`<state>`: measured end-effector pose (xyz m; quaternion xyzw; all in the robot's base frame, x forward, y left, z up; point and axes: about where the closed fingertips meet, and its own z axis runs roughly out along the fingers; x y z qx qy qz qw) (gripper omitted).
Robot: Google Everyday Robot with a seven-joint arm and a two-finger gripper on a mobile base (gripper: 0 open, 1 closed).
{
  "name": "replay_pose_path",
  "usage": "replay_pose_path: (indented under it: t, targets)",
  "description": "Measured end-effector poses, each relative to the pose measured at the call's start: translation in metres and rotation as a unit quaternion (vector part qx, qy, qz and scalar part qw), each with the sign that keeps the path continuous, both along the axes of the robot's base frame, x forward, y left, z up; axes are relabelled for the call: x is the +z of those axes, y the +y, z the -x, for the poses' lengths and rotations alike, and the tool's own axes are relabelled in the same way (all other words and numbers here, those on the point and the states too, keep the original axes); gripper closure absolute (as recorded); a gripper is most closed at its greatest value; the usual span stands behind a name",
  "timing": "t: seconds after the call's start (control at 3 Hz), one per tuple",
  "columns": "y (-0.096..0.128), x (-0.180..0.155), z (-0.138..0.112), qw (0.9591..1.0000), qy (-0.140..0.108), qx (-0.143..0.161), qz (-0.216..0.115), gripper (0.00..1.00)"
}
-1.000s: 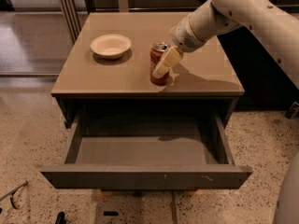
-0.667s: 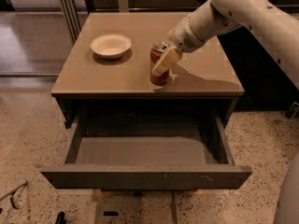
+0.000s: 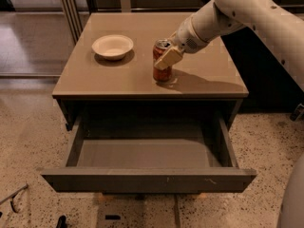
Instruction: Place coke can into top drawer
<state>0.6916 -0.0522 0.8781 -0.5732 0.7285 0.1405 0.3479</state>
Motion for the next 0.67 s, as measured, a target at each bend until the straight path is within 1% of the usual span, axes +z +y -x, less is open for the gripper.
replay_pose_path:
  t: [0.33, 0.67]
  targets:
    - [0.004, 0.003, 0.009, 0.9999, -0.006, 0.008, -0.006, 0.95]
    - [0.005, 0.014, 0.039, 0.9995, -0.017, 0.02, -0.019, 1.0]
